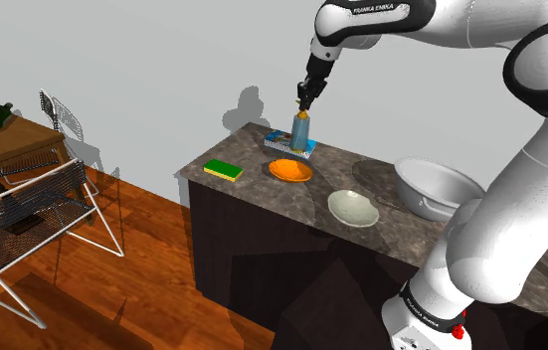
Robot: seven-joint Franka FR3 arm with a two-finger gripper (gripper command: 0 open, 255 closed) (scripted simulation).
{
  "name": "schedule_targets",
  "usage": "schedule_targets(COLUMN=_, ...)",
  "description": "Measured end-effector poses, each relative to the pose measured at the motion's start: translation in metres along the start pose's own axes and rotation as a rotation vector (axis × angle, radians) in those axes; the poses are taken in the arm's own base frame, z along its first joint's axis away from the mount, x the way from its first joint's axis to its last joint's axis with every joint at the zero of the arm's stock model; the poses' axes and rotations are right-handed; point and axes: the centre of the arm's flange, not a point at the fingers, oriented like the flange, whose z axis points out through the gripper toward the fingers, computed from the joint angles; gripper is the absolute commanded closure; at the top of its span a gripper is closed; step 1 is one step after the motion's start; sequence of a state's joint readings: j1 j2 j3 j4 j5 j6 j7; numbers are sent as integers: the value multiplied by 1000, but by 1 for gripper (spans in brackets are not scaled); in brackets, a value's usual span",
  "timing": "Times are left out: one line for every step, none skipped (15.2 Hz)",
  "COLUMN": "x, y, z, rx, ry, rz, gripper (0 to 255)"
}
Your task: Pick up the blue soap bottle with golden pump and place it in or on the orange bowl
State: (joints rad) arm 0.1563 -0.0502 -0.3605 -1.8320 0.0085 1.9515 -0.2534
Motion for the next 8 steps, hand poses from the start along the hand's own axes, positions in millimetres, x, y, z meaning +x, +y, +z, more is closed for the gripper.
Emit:
schedule_targets(x=-1, y=0, z=6, rx=0, ry=0, rz=0, gripper=255)
schedule_targets(x=-2, y=0, z=11, rx=0, ry=0, rz=0, gripper=255)
schedule_targets(x=-3, y=-1, z=16, rx=0, ry=0, rz=0, gripper=255)
schedule_targets(x=-4, y=-1, z=21, rx=0, ry=0, rz=0, gripper=255)
schedule_targets(x=-5, y=-1, z=26, rx=0, ry=0, rz=0, gripper=255)
schedule_targets(x=-6, y=0, z=31, rx=0, ry=0, rz=0, gripper=255)
schedule_targets(x=-7, y=0, z=36, rx=0, ry=0, rz=0, gripper=255)
schedule_targets(x=-8, y=-1, z=42, rx=0, ry=0, rz=0, gripper=255)
